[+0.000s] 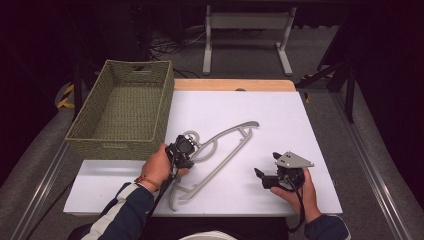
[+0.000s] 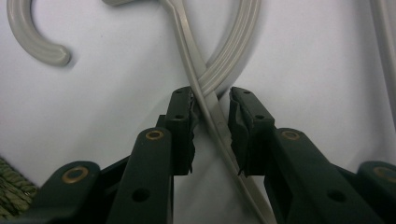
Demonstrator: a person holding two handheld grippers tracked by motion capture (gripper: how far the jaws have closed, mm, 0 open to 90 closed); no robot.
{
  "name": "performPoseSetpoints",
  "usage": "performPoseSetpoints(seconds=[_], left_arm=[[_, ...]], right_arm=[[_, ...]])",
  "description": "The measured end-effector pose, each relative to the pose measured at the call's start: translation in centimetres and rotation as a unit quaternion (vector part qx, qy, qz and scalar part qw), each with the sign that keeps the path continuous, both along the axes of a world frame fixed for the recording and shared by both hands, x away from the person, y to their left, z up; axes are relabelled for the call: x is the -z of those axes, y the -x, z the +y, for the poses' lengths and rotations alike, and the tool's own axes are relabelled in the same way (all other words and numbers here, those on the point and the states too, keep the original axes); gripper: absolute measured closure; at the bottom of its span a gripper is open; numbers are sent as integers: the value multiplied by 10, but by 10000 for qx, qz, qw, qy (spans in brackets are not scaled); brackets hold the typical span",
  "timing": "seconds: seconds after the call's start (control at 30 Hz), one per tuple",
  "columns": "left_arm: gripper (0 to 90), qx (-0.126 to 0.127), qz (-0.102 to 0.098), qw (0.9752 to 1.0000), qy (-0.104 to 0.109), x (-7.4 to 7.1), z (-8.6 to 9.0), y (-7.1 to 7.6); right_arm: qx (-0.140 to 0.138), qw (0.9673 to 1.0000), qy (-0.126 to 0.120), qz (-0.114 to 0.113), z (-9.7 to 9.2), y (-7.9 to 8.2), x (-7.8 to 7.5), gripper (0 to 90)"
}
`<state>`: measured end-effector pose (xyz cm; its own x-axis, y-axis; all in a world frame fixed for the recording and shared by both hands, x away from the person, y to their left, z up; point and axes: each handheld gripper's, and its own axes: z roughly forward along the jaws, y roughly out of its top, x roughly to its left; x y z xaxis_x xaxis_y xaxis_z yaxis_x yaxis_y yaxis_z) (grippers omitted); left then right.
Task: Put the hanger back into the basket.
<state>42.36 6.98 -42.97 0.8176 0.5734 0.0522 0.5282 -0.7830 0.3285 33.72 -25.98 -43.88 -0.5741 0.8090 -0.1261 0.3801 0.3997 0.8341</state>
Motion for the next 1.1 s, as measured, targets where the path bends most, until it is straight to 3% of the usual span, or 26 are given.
performPoseSetpoints(seconds=[0.1, 0.23, 0.4, 0.5, 0.53, 0.6, 0.67, 0.7, 0.77, 0.9, 0.97, 1.0, 1.1], left_arm=[[738, 60, -14, 10000, 56, 0, 0, -1], [816, 261, -338, 9990, -141, 1, -7, 5], [818, 312, -464, 9984, -14, 1, -5, 5], [819, 269, -686, 9973, 46, 1, -5, 7], [819, 256, -765, 9966, 173, 1, -4, 7], [819, 212, -992, 9946, 223, -2, -3, 9], [819, 183, -1217, 9918, 352, -6, 0, 11], [819, 183, -1217, 9918, 352, -6, 0, 11], [819, 65, -1392, 9885, 584, -10, 6, 13], [820, -147, -1835, 9780, 981, -19, 16, 20], [820, -153, -1881, 9768, 1012, -20, 17, 21], [820, -198, -1977, 9730, 1176, -24, 21, 23], [820, -235, -2039, 9689, 1380, -30, 25, 25]], right_arm=[[72, 10000, 17, 31, 0, -1, 0, 160], [134, 9999, 29, 53, -2, -2, 1, 161], [380, 9989, -178, -210, -14, 1, -7, 164], [660, 9963, -328, -434, -22, 2, -12, 162], [731, 9955, -328, -510, -25, 3, -14, 162], [990, 9912, -367, -796, -33, 5, -18, 162], [1114, 9883, -470, -934, -39, 6, -21, 162], [1114, 9883, -470, -934, -39, 6, -21, 162], [1164, 9871, -477, -989, -43, 6, -21, 162], [1200, 9869, -477, -965, -43, 6, -19, 163], [1173, 9869, -439, -1016, -42, 7, -19, 163], [1166, 9868, -412, -1044, -41, 7, -20, 162], [1156, 9867, -413, -1068, -41, 8, -20, 163]])
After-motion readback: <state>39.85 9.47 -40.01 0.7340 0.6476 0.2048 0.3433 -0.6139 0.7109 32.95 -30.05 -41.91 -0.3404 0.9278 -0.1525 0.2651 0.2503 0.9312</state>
